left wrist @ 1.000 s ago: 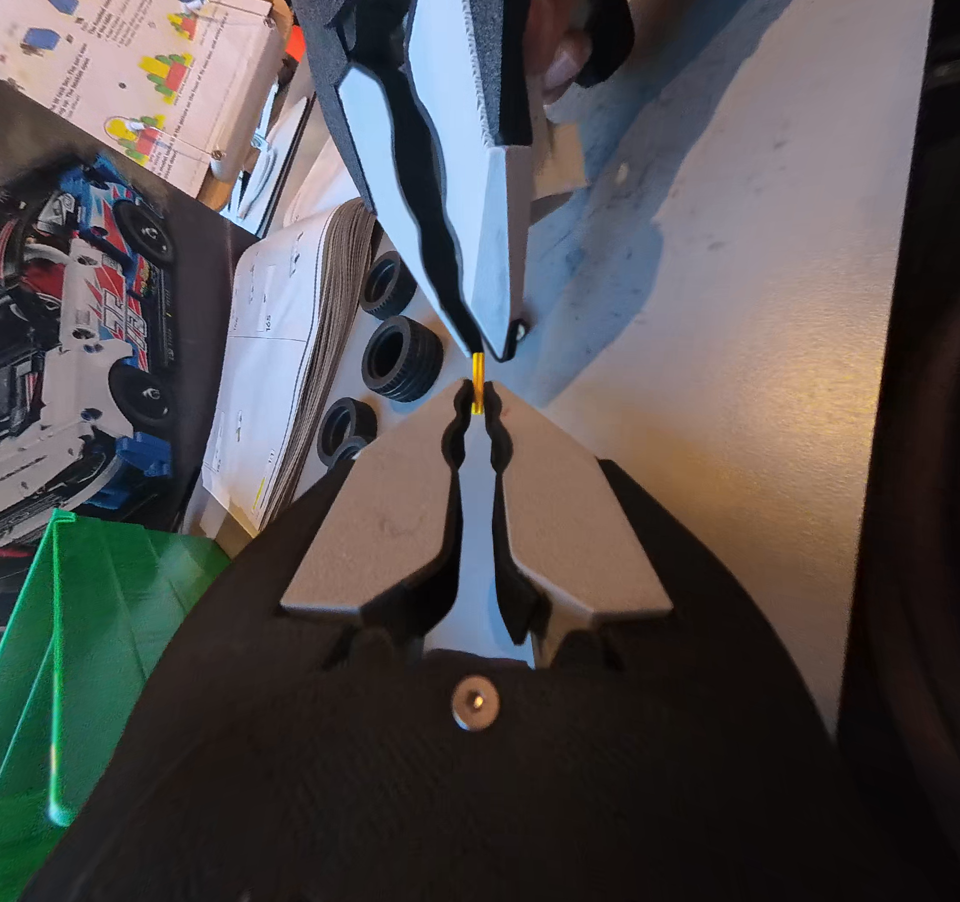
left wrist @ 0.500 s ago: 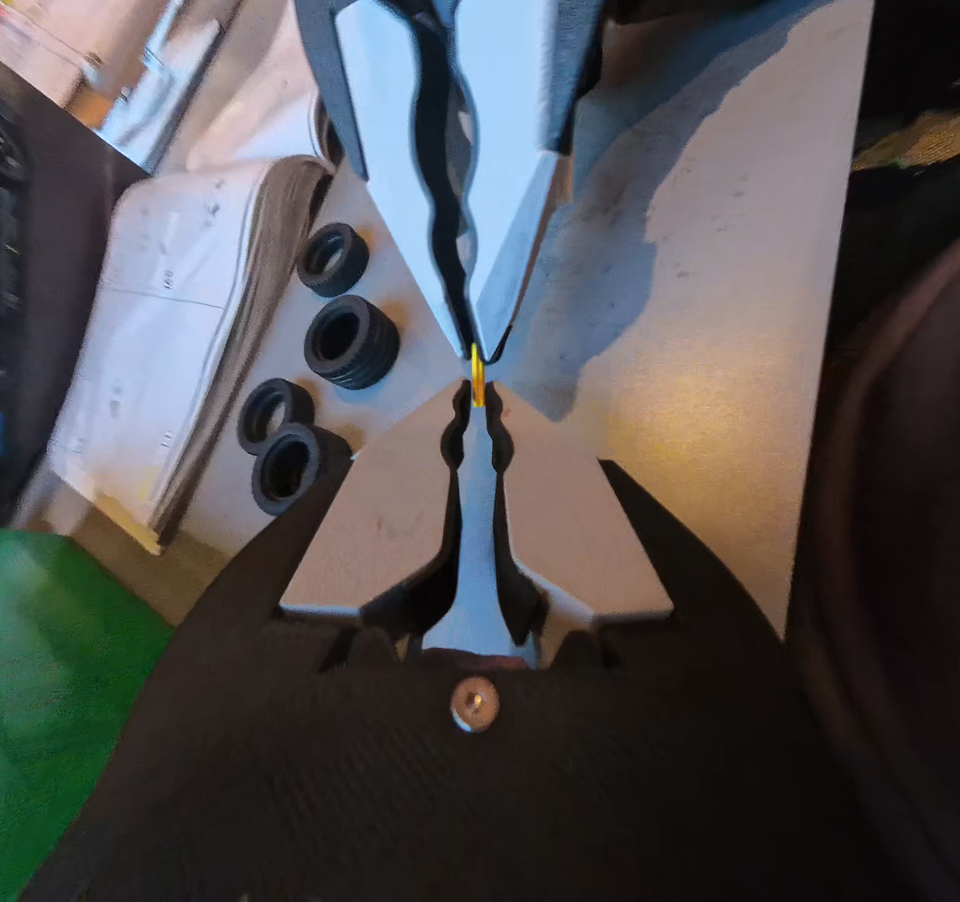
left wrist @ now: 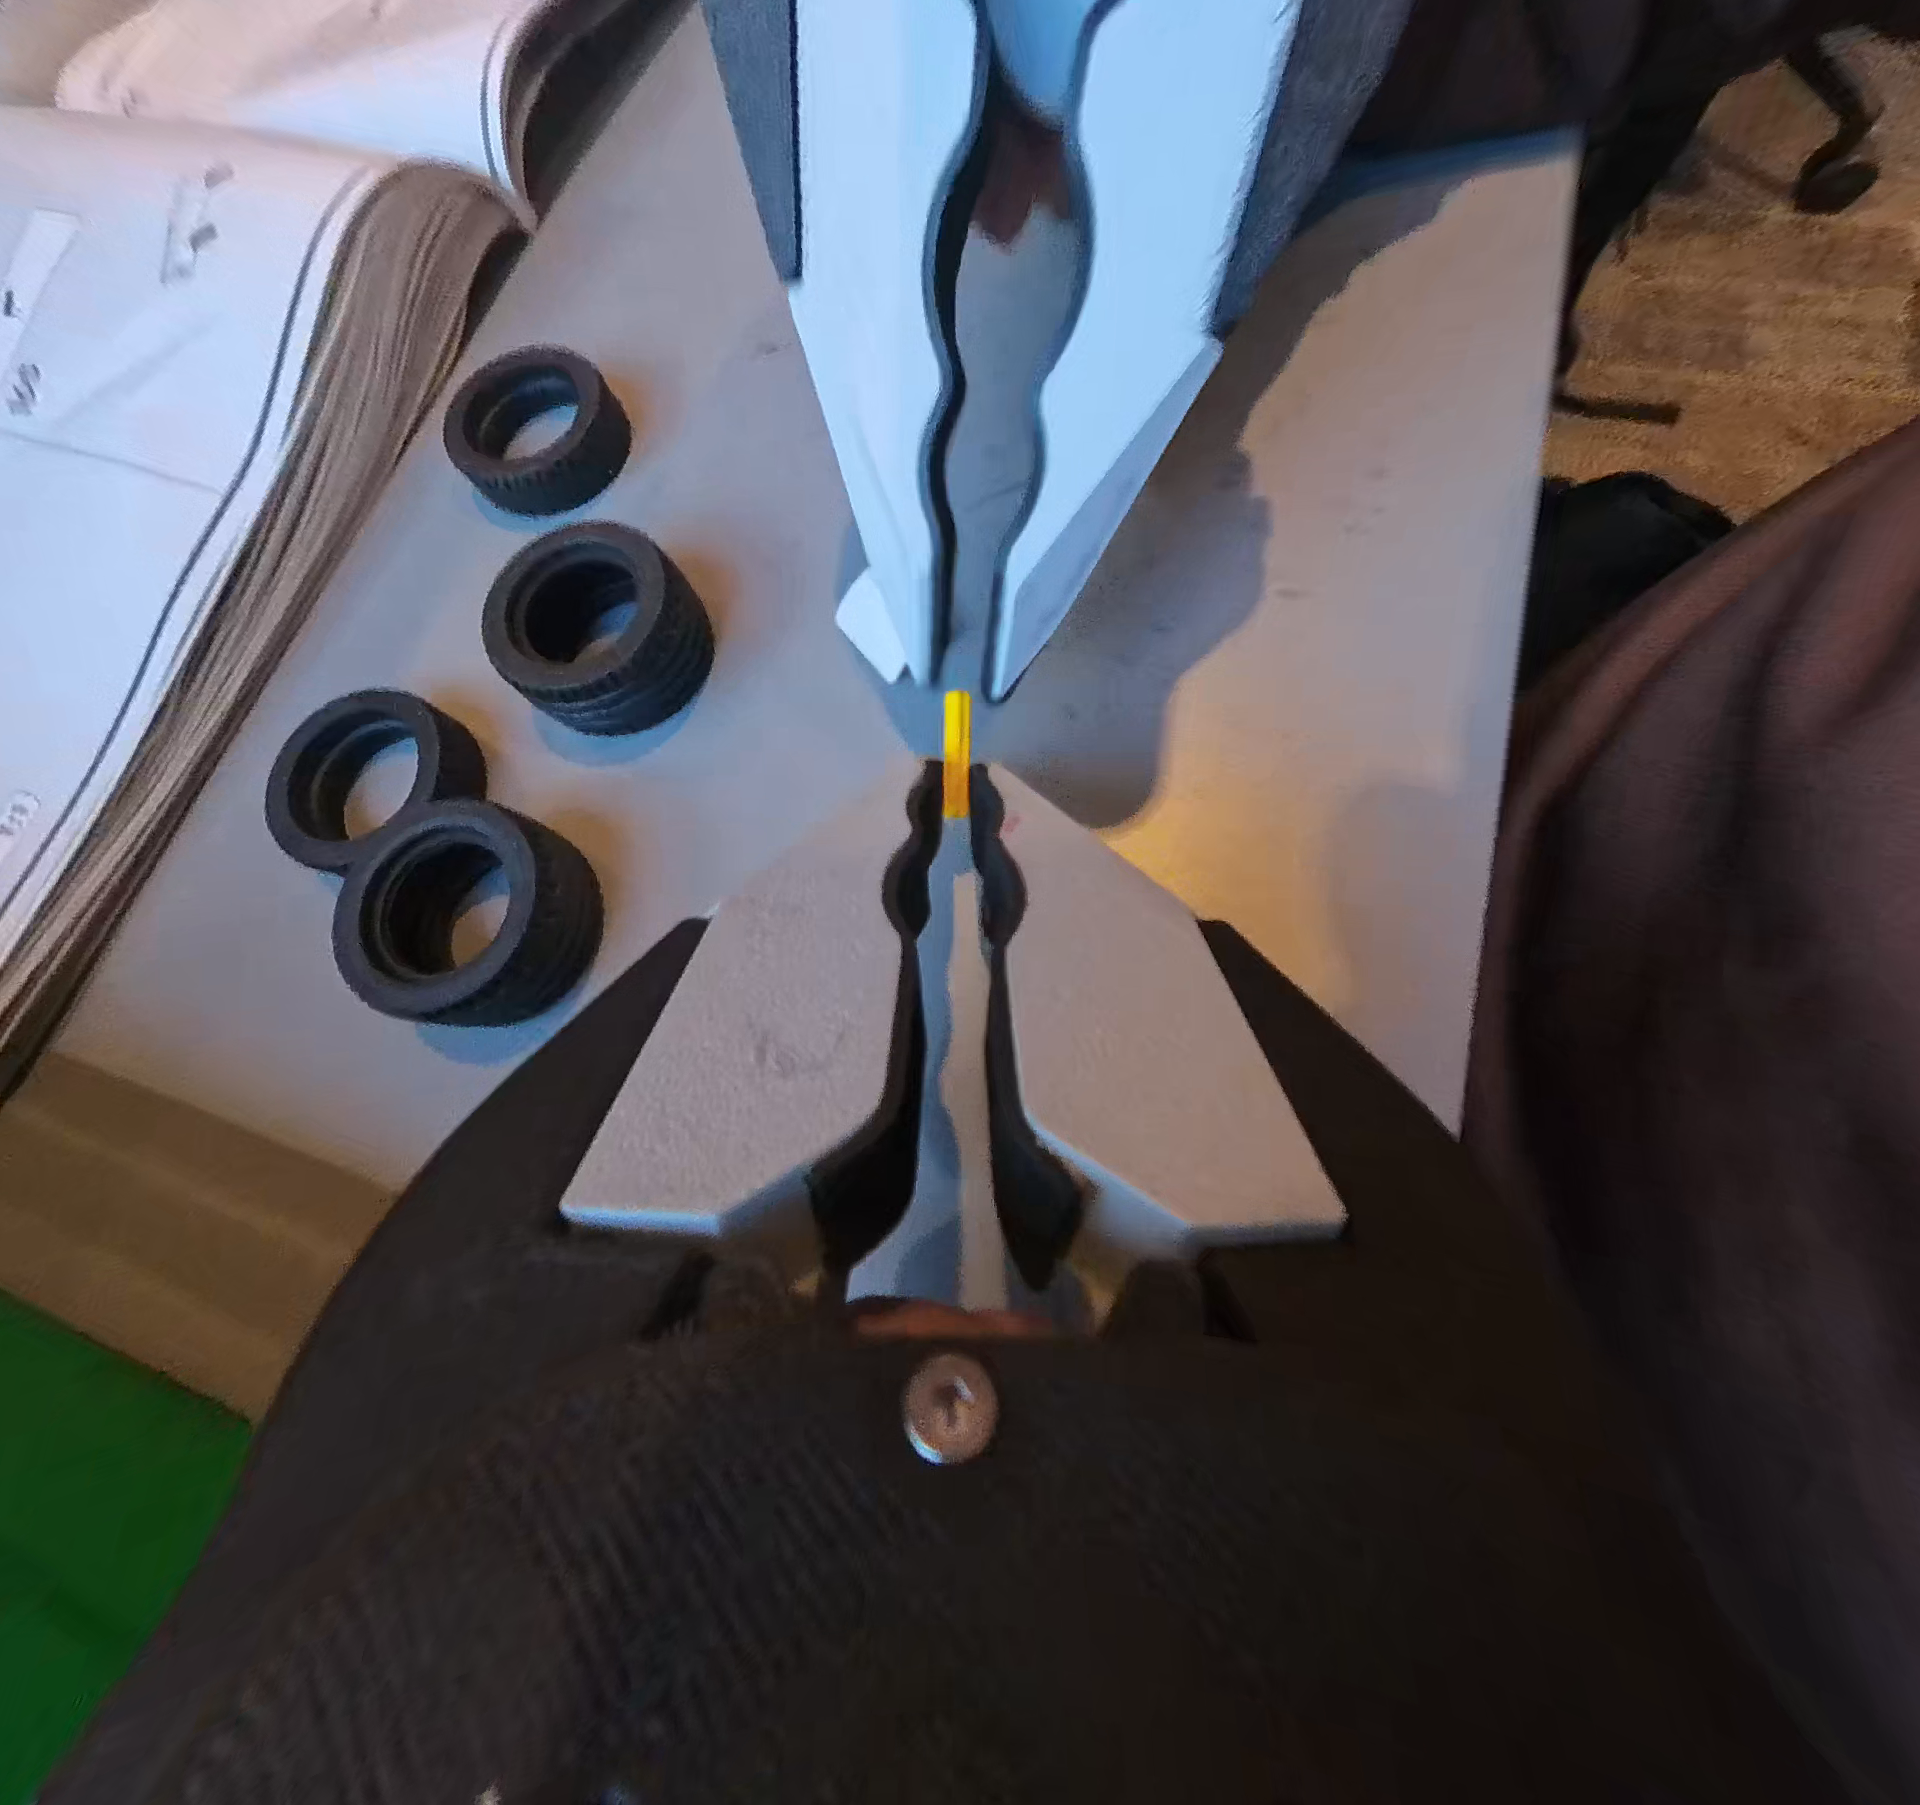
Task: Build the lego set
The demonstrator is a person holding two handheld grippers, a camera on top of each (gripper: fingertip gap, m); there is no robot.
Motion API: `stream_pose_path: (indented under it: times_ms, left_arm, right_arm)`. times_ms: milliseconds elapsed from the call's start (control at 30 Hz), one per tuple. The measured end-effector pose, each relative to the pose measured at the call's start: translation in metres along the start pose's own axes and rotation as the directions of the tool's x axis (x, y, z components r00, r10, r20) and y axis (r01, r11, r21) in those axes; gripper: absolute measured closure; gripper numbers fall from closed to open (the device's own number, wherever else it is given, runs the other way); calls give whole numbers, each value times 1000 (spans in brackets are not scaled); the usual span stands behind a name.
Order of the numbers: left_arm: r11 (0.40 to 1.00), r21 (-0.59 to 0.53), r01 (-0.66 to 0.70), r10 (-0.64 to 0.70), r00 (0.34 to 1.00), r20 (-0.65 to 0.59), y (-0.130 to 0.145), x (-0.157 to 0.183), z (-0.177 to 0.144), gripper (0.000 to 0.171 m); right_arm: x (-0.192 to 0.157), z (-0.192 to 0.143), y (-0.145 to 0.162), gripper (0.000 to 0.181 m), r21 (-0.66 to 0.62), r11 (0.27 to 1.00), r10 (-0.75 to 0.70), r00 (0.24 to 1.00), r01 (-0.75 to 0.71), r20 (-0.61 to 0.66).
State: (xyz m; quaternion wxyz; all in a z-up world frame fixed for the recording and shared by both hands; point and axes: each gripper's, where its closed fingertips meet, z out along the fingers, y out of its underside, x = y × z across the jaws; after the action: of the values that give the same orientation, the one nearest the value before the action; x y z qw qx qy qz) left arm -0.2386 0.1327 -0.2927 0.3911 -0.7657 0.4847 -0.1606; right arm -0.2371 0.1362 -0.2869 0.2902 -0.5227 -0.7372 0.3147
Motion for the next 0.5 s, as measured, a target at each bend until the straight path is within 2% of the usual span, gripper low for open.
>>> stream_pose_path:
  times_ms: [67, 267, 367, 433, 500]
  left_arm:
    - [999, -47, 11, -11, 1000, -1, 6, -1, 2, 169]
    - [988, -130, 79, -84, 996, -39, 12, 2, 7, 169]
    - [981, -152, 123, -134, 989, -60, 12, 1, 7, 169]
    - [979, -162, 126, -136, 989, -53, 13, 0, 6, 169]
    - [978, -171, 123, -134, 990, -53, 15, 1, 5, 169]
  right_arm:
    - [11, -8, 12, 158, -70, 997, -34, 998, 30, -48]
    - [26, -15, 37, 152, -197, 978, -65, 998, 65, 5]
    - [24, -9, 34, 149, -205, 975, -69, 995, 82, 68]
    - [19, -7, 33, 160, -210, 974, -63, 992, 85, 108]
    - [17, -5, 31, 163, -206, 975, -59, 993, 79, 100]
